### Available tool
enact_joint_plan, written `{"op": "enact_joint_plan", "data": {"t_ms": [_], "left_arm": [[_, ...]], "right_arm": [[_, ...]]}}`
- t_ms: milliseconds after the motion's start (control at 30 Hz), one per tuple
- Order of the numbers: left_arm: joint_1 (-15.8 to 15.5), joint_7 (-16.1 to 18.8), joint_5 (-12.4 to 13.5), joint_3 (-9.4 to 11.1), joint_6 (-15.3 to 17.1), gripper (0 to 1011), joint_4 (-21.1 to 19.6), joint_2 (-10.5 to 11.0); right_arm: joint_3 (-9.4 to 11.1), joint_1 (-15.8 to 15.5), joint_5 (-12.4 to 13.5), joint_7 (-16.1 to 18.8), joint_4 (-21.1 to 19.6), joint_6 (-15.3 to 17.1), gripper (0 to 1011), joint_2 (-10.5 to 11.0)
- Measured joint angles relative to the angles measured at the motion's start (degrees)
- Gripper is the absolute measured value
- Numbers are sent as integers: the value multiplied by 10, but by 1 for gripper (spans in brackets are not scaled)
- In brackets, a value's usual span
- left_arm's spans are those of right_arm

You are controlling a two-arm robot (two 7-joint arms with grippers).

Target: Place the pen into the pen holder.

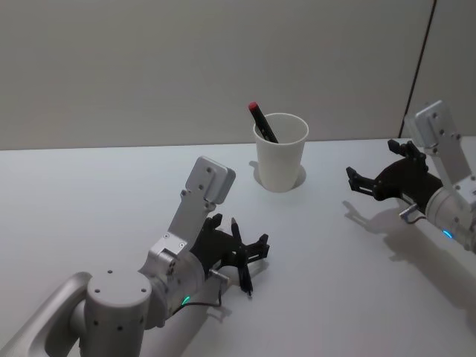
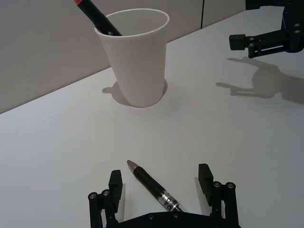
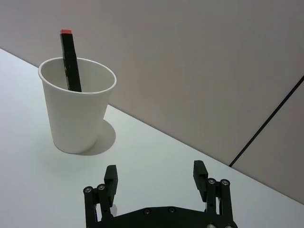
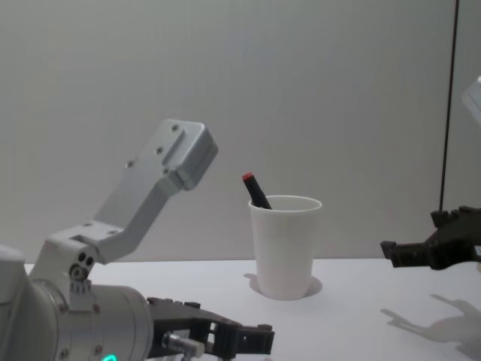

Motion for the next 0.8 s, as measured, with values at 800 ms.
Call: {"op": "enact_joint_plan", "data": {"t_ms": [800], "left_arm": [[6,11,17,-3,-13,1001,21,-3]], "right_arm": [[0,0,0,0,0,0,1001,0]]}}
